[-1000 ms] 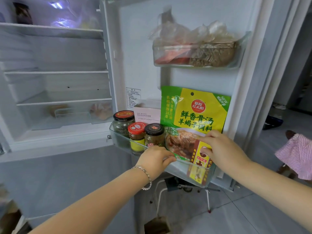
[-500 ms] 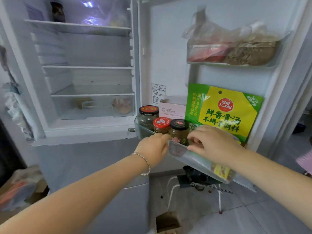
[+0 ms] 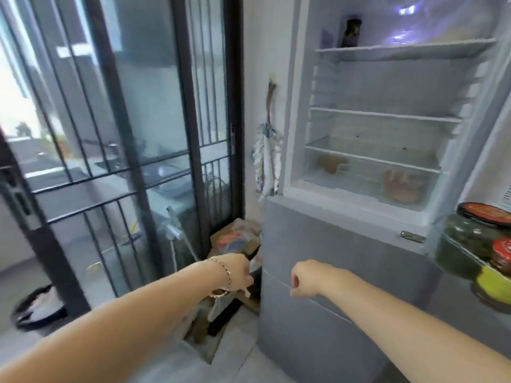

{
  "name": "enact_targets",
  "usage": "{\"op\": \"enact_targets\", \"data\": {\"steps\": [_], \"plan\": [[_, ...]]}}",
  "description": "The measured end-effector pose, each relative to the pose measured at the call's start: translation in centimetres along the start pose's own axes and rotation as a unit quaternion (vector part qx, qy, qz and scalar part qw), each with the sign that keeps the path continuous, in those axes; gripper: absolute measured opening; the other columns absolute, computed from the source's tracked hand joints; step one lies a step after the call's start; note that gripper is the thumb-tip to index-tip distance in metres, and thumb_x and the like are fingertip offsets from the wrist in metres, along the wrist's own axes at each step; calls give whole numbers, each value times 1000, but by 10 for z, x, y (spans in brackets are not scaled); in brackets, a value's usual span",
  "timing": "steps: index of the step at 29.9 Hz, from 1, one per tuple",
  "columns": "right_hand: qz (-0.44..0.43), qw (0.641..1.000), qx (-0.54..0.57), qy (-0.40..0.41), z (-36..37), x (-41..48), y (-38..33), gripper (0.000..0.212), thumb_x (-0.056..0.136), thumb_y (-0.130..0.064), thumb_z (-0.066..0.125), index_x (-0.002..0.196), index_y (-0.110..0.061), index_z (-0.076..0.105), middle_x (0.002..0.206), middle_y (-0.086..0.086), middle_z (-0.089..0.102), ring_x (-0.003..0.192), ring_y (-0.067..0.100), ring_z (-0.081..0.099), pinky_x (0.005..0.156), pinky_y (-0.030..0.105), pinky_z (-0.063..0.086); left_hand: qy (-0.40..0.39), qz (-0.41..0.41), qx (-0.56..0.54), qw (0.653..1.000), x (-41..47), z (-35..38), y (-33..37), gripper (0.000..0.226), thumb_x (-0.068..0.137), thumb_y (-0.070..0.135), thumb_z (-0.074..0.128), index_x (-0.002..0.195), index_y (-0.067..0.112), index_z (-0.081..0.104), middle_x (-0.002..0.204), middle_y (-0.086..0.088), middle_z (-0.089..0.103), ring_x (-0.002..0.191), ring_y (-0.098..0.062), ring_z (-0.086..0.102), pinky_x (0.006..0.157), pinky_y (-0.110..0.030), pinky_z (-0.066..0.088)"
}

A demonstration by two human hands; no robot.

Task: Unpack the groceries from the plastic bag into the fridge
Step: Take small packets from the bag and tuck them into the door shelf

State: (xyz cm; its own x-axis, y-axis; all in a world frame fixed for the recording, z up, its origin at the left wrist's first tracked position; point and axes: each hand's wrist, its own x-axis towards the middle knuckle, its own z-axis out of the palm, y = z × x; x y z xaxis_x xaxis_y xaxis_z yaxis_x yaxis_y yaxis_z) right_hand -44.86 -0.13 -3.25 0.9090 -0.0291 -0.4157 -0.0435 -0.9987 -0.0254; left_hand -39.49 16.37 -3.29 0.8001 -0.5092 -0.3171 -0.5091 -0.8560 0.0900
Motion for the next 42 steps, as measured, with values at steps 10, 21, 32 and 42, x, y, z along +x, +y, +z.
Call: {"op": "enact_targets", "data": {"steps": [10, 21, 32, 42], "plan": [[-330, 935, -121, -50, 46, -29, -192, 33, 90, -32, 54, 110, -8, 64, 108, 7, 66, 97, 22, 62, 81, 29, 50, 69, -452, -200, 866, -263, 138, -71, 30, 89, 35, 48, 106, 13, 60, 112, -9, 63, 102, -28, 58, 81, -30, 45], [-574, 758, -290, -111, 198, -300, -388, 32, 93, -29, 48, 65, -13, 52, 64, -3, 56, 49, 8, 49, 51, 18, 42, 53, -737, -261, 621, -621, 269, 56, 28, 89, 34, 46, 99, 13, 61, 100, -6, 63, 92, -26, 61, 75, -32, 47], [-718, 586, -358, -109, 344, -631, -509, 23, 93, -25, 51, 75, -13, 60, 76, 0, 59, 65, 12, 54, 65, 20, 44, 130, -865, -246, 419, -938, 385, 216, 20, 90, 28, 45, 102, 21, 60, 114, -3, 62, 104, -24, 58, 86, -32, 47], [-818, 476, -311, -90, 425, -806, -626, 29, 93, -28, 50, 108, -10, 67, 105, 5, 66, 88, 18, 60, 85, 28, 49, 245, -907, -153, 308, -1112, 442, 238, 26, 94, 22, 39, 115, 21, 54, 114, 1, 59, 99, -22, 58, 85, -34, 48]]}}
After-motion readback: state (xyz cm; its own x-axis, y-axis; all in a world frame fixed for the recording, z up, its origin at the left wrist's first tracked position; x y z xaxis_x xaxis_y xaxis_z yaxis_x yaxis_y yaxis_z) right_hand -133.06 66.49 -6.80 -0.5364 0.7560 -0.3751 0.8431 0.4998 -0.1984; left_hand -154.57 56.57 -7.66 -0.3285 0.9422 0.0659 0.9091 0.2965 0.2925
